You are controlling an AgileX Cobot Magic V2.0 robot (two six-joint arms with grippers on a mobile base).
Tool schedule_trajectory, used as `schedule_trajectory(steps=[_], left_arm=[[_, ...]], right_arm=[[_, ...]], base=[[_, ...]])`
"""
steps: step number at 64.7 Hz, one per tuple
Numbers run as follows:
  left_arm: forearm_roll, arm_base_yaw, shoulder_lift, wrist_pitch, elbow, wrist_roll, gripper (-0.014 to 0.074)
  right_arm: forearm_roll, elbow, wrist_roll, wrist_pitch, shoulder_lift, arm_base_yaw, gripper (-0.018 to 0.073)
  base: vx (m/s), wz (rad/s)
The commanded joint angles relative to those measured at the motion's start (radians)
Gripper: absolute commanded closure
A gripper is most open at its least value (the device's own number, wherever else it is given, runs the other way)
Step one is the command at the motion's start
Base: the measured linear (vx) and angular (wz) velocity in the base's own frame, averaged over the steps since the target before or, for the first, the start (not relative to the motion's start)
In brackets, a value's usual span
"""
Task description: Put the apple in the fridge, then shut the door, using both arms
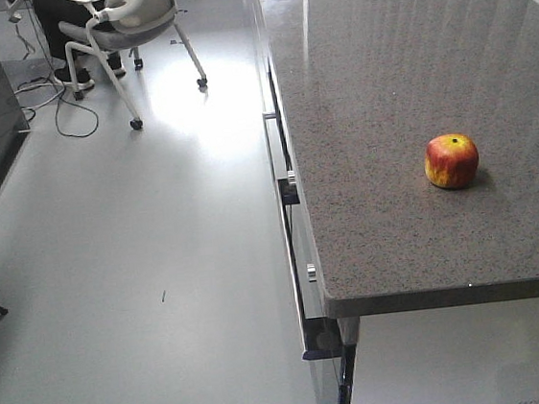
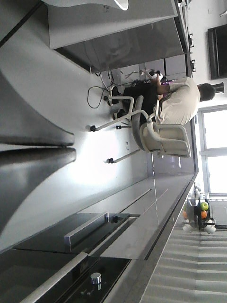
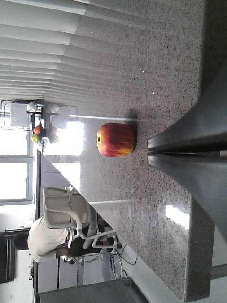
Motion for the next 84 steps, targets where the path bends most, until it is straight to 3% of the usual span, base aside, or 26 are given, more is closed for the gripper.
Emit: schedule_trajectory(steps=[1, 84], left_arm=[[-0.009, -0.003, -0.015, -0.075, -0.017, -0.003, 0.0603], [-0.009, -0.003, -0.015, -0.075, -0.017, -0.003, 0.0603]], right_arm=[[-0.007, -0.003, -0.009, -0.069, -0.015, 0.0, 0.0565], [-0.007, -0.005, -0.009, -0.077, -0.015, 0.0, 0.0565]], base=[[0.0, 0.0], [0.0, 0.0]])
